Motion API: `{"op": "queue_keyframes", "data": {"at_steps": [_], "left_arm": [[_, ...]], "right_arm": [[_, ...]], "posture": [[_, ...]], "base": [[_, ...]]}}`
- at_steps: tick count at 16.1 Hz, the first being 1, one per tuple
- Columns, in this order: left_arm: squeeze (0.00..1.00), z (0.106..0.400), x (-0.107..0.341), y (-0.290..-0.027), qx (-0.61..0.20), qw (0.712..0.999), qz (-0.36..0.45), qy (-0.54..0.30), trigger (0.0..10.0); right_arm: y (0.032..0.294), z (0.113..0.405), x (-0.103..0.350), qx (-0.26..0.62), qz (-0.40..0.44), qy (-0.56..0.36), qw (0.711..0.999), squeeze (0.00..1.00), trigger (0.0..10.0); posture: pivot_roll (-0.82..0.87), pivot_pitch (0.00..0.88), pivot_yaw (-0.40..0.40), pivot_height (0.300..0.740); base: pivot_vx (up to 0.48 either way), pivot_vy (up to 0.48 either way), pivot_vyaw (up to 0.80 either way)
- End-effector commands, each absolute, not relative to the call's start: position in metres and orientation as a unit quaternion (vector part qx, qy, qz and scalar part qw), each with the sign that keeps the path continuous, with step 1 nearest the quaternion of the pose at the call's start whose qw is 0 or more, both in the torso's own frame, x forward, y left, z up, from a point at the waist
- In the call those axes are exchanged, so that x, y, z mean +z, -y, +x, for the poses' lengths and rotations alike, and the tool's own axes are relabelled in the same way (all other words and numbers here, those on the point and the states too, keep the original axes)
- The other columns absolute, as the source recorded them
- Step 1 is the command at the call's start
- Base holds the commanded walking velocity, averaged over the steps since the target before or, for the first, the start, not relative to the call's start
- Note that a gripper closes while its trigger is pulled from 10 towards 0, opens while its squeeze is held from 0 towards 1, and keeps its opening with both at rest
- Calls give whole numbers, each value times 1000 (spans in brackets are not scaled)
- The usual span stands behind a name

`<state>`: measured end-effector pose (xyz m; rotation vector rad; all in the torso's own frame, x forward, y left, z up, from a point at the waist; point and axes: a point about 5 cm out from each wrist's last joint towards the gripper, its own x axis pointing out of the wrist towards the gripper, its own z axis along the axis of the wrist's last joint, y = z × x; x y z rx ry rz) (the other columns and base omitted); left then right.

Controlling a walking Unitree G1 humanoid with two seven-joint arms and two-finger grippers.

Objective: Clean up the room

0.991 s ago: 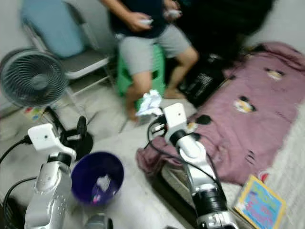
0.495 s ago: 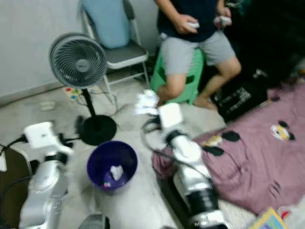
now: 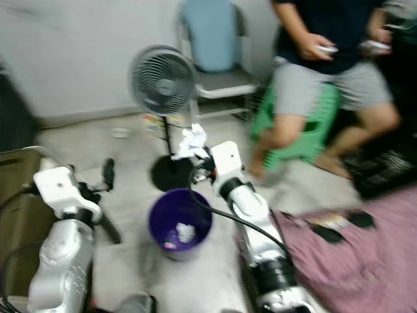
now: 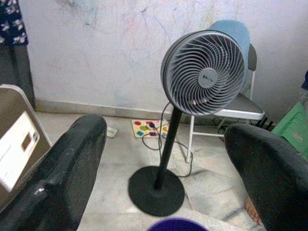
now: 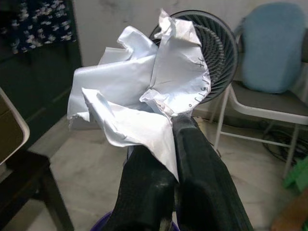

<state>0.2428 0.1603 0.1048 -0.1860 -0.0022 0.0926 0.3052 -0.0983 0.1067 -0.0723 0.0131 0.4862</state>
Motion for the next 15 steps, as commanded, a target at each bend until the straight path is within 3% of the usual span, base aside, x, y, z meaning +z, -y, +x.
{"op": "queue_keyframes", "data": {"at_steps": [1, 4, 10, 15], "left_arm": [[0, 241, 106, -159, 34, 995, -97, 0, 10000], [0, 240, 106, -159, 31, 995, -97, 0, 10000], [0, 239, 107, -160, 29, 995, -97, 4, 10000], [0, 238, 109, -158, 12, 995, -103, 11, 10000]], "right_arm": [[103, 307, 109, 228, -33, -3, 973, 0, 10000], [104, 307, 109, 225, -30, -5, 974, 0, 10000], [103, 307, 108, 224, -34, -5, 974, 0, 10000], [104, 307, 107, 217, -22, -11, 976, 0, 10000]], "posture": [[-59, 0, -50, 740], [-58, 0, -51, 740], [-54, 0, -53, 740], [-54, 0, -51, 740]], "base": [[0, 0, 0], [0, 0, 0], [0, 0, 721], [0, 0, 0]]}}
